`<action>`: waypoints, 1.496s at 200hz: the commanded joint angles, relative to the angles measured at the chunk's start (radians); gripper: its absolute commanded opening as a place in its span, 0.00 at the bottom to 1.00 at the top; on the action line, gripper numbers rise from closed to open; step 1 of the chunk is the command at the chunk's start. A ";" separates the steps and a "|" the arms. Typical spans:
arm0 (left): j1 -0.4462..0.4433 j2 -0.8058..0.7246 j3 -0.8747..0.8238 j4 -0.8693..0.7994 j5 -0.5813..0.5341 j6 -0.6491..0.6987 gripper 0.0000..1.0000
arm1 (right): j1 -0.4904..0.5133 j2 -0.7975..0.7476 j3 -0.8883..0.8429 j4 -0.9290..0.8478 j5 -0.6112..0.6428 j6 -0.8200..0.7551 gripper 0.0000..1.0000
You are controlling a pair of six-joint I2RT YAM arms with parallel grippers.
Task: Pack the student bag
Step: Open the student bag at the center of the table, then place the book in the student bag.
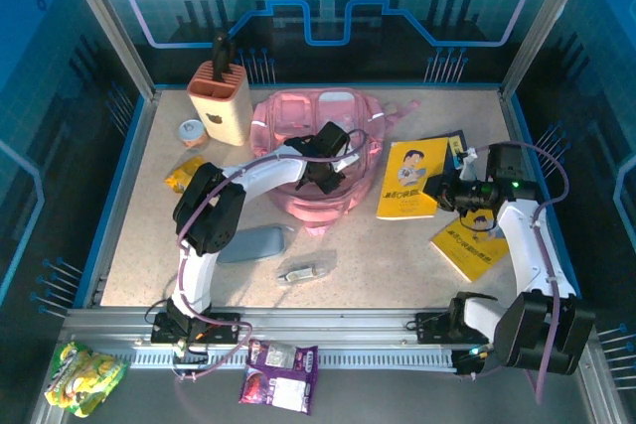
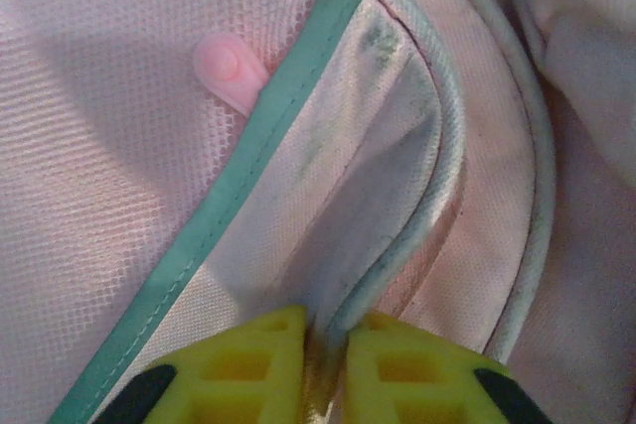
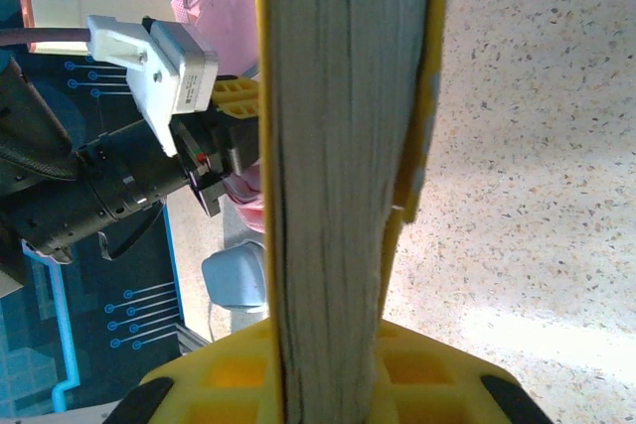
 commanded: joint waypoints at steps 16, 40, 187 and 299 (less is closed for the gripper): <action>0.010 -0.055 0.048 -0.055 -0.010 -0.001 0.02 | -0.037 -0.036 0.016 -0.007 -0.051 -0.009 0.00; 0.010 -0.105 0.059 -0.052 -0.022 0.002 0.00 | -0.052 -0.055 0.035 -0.062 -0.047 -0.024 0.00; 0.015 -0.173 0.349 -0.146 -0.072 0.079 0.00 | 0.164 -0.164 -0.121 -0.065 -0.044 0.094 0.00; 0.016 -0.212 0.423 -0.152 -0.017 0.079 0.00 | 0.571 0.181 -0.061 0.653 0.248 0.355 0.00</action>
